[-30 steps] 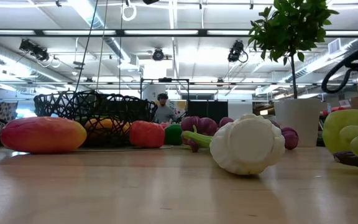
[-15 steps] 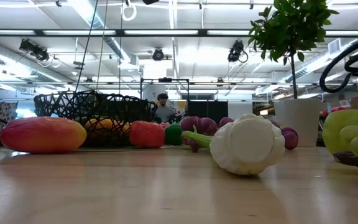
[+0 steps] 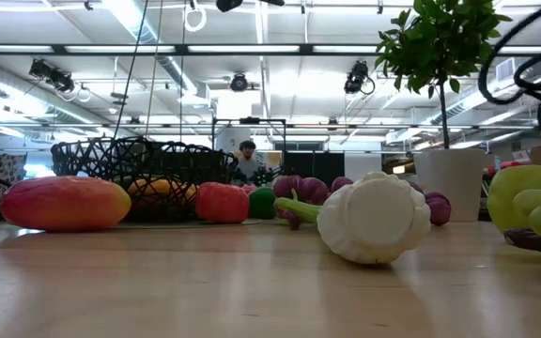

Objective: Build produce basket
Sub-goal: Put the red chili pepper into the wire basket, then put the green apple into the wire basket

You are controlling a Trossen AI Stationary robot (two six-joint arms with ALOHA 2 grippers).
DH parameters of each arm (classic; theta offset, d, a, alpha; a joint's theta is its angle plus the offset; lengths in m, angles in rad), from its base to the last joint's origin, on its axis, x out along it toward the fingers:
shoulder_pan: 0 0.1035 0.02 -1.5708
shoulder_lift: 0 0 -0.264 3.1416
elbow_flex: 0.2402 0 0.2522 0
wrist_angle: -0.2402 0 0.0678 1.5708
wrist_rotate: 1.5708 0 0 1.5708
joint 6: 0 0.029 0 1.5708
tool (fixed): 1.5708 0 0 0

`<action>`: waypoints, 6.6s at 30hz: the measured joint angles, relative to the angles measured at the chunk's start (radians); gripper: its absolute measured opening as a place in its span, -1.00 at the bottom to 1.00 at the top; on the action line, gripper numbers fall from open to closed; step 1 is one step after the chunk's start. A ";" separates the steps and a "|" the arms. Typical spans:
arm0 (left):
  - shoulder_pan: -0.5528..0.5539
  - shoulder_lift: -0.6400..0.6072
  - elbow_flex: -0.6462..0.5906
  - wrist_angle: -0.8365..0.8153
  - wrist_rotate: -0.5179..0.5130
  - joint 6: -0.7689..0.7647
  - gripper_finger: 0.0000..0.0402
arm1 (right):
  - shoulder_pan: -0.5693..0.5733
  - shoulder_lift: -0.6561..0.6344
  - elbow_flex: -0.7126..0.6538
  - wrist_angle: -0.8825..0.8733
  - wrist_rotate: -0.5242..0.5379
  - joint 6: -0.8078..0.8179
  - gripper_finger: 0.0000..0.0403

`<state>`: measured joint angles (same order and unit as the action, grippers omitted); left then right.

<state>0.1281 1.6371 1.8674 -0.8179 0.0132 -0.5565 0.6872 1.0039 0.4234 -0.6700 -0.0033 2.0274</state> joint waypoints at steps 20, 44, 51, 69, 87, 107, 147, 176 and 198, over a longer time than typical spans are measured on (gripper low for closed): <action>0.052 -0.018 0.000 0.375 0.090 -0.170 0.46 | -0.117 -0.155 0.285 0.061 0.624 -0.648 -0.41; 0.046 0.018 0.000 0.319 0.079 -0.192 0.46 | -0.445 0.018 0.328 0.859 0.666 -1.341 -0.41; 0.035 0.042 0.000 0.282 0.069 -0.184 0.46 | -0.512 0.115 0.328 1.081 0.619 -1.383 -0.41; 0.018 0.095 -0.001 0.217 0.021 -0.129 0.46 | -0.560 0.238 0.327 1.261 0.506 -1.346 -0.41; 0.017 0.095 -0.001 0.181 -0.017 -0.105 0.35 | -0.560 0.236 0.327 1.284 0.421 -1.301 -0.41; 0.018 0.093 0.000 0.229 -0.018 -0.135 0.01 | -0.558 0.236 0.327 1.317 0.390 -1.286 -0.41; 0.216 0.081 -0.001 -0.444 -0.084 0.237 -0.54 | -0.520 0.234 0.328 0.890 0.184 -1.058 0.16; 0.333 0.080 -0.297 -0.608 -0.121 0.323 0.28 | -0.470 0.235 0.328 0.684 0.163 -0.928 0.15; -0.002 0.042 0.137 -0.318 -0.095 -0.026 0.34 | -0.370 0.233 0.327 0.203 -0.149 -0.825 -0.03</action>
<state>0.1266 1.6791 2.0048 -1.1358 -0.0813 -0.5825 0.3170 1.2369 0.7502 -0.4669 -0.1524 1.2026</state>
